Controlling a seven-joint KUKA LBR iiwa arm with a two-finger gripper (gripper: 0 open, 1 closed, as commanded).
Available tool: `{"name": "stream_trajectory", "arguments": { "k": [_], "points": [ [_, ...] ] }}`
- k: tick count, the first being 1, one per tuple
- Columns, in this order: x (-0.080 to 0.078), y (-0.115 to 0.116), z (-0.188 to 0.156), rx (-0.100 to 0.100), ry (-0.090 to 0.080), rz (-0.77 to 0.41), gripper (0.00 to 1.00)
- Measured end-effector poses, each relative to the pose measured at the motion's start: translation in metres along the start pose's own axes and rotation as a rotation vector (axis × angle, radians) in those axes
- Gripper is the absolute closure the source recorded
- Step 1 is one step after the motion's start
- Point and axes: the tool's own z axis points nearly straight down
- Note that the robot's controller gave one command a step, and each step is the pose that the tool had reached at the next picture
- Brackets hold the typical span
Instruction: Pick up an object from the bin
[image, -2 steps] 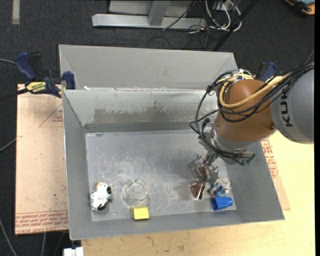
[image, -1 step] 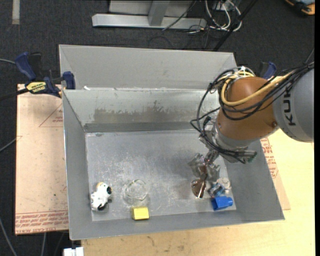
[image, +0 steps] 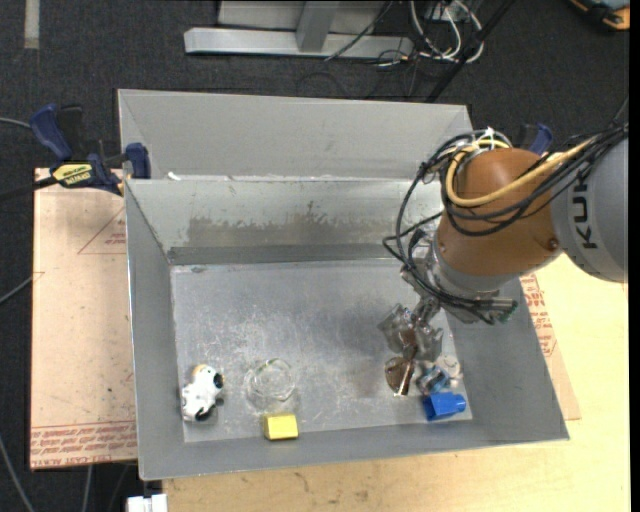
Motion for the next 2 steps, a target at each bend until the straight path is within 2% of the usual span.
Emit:
{"name": "stream_trajectory", "arguments": {
  "k": [2],
  "points": [
    [-0.001, 0.0, -0.028, 0.005, -0.004, 0.001, 1.0]
  ]
}}
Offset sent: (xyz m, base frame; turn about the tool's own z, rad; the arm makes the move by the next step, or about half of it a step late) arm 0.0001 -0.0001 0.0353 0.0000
